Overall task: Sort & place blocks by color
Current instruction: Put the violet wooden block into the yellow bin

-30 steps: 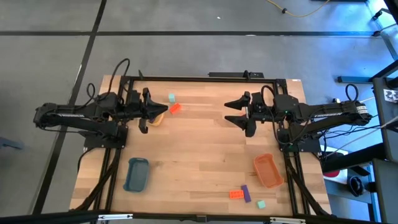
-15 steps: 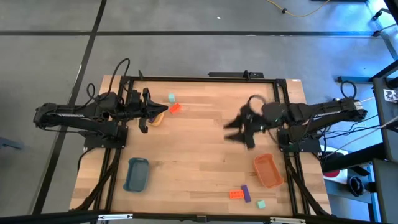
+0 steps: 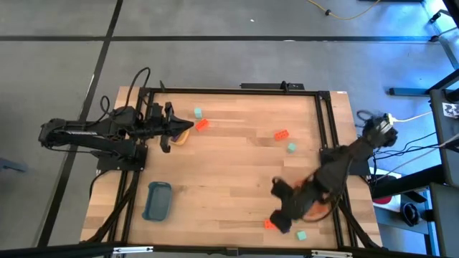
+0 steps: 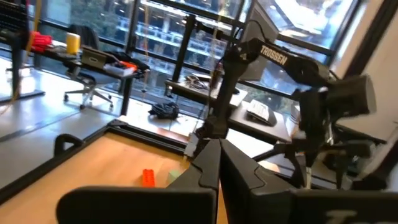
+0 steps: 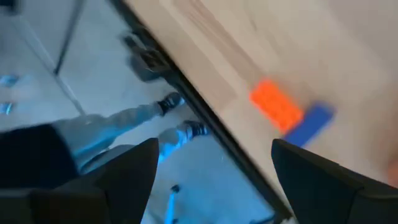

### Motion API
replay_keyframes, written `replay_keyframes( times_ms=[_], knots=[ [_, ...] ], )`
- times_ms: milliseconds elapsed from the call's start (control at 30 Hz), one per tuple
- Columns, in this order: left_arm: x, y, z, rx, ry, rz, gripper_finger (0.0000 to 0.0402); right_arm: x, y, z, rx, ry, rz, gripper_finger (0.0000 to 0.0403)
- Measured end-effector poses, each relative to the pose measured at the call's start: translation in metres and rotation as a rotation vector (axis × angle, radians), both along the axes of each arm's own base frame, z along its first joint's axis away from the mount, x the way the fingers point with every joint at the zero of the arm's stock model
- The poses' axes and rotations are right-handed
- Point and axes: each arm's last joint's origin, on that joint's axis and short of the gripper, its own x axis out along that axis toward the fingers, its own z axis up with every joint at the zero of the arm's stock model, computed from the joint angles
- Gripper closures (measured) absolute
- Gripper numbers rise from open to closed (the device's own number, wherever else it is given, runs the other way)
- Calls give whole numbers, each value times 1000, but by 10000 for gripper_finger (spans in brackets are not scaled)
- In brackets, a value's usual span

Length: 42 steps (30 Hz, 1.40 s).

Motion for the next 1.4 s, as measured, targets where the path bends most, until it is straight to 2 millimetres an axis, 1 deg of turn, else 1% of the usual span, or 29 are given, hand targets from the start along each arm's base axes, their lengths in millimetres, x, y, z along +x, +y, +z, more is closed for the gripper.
replay_keyframes(
  times_ms=[133, 267, 400, 533, 633, 833, 1100, 1200, 1400],
  knots=[
    [0, -1, -3, 2, 33, -42, 401, -2, 32, -35, 37, 200, -146, 88],
    [1, -2, -5, -11, 49, -76, 401, -2, 54, -69, 49, 381, -227, 88],
    [1, -3, -5, -12, 49, -95, 401, 2, 63, -96, -7, 434, -279, 88],
    [1, -3, -5, -11, 49, -95, 401, 8, 62, -115, -82, 424, -312, 88],
    [1, -3, -5, -11, 49, -95, 401, 10, 61, -128, -130, 463, -283, 88],
    [1, -2, -5, -11, 49, -76, 401, 9, 62, -144, -184, 507, -282, 88],
    [1, -2, -5, -11, 49, -76, 401, 6, 58, -155, -248, 543, -294, 92],
    [1, -2, -5, -12, 49, -71, 401, 5, 57, -158, -257, 552, -296, 109],
    [1, -2, -5, -13, 48, -66, 401, 4, 56, -158, -261, 553, -294, 171]
  ],
)
